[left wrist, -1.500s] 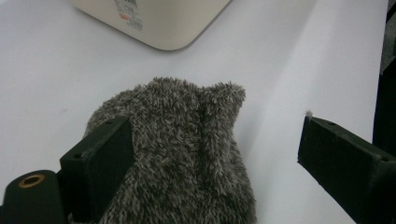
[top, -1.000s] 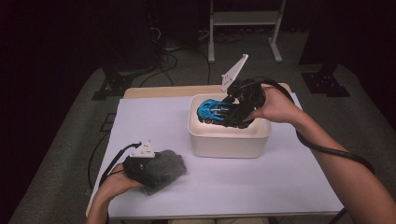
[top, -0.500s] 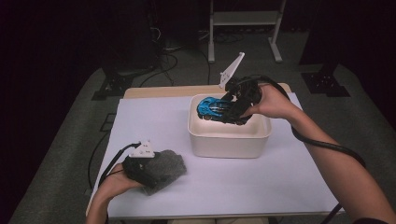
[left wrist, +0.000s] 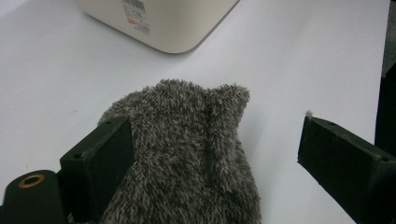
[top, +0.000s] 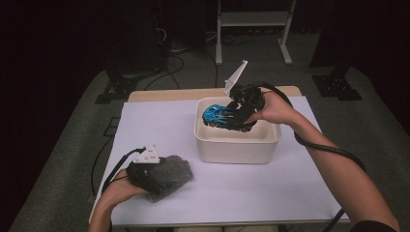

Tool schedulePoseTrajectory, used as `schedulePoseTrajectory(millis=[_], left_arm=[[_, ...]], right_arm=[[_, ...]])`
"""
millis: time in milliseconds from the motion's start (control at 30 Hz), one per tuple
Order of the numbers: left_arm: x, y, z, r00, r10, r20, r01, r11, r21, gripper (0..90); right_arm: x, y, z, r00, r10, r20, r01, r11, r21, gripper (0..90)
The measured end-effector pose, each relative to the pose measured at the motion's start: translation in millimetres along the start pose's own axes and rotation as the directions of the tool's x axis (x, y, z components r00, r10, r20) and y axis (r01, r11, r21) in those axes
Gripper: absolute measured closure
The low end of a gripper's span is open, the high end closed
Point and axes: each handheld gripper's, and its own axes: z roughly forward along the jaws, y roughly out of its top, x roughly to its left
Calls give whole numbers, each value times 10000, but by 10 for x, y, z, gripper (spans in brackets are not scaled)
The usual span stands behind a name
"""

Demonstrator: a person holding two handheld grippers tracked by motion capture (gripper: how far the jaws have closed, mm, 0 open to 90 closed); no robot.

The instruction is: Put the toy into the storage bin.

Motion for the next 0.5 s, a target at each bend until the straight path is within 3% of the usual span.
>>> schedulePoseTrajectory(millis=[500], left_arm=[[0, -5, -9, 10000, -35, -20, 35, 10000, -5, 101]], right_arm=[[-123, -151, 240, 9988, 304, -372, -297, 9993, 210, 250]])
